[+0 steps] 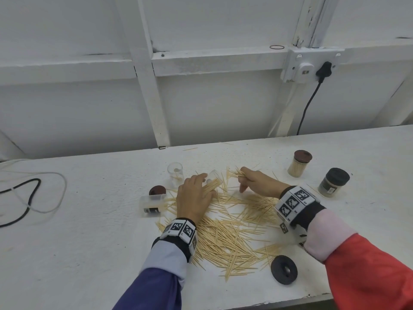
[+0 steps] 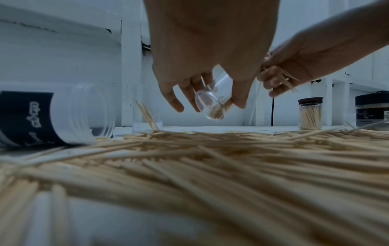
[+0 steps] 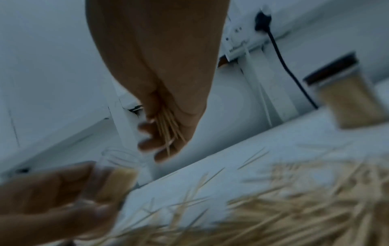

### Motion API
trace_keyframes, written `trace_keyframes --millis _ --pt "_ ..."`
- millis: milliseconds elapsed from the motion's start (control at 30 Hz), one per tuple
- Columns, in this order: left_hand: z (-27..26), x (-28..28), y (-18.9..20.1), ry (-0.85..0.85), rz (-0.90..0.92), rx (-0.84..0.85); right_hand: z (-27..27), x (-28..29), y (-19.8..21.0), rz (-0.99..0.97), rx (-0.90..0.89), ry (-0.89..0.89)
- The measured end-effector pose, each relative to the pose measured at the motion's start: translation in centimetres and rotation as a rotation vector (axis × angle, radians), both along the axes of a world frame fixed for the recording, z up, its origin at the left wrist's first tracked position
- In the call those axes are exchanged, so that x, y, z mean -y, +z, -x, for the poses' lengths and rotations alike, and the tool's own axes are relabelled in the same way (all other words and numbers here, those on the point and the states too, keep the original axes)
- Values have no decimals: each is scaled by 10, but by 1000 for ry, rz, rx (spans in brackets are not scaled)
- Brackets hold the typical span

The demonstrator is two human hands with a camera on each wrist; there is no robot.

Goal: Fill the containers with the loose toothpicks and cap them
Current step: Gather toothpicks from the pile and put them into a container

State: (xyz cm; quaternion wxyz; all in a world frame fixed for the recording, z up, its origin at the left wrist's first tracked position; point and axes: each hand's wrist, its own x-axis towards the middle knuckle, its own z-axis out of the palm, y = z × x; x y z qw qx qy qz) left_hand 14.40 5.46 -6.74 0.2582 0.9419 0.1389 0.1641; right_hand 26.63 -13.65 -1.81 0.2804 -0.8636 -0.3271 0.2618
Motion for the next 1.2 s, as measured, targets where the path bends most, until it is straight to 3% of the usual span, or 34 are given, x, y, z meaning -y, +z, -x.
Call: trace_keyframes --millis 167,400,500,667,900,1200 --pt "0 1 2 -17 23 14 6 -8 11 -329 -146 -115" --pt "0 3 2 -63 88 22 16 -44 20 -921 -398 -460" --pt "1 4 3 -98 113 27 19 -58 23 -1085 -474 -539" --pt "2 7 6 -133 172 31 31 -72 15 -1065 -380 -534" --pt "4 8 9 -140 193 81 46 -77 1 -883 -183 -473" --pt "6 9 12 -107 151 155 53 -74 0 -863 -280 -381"
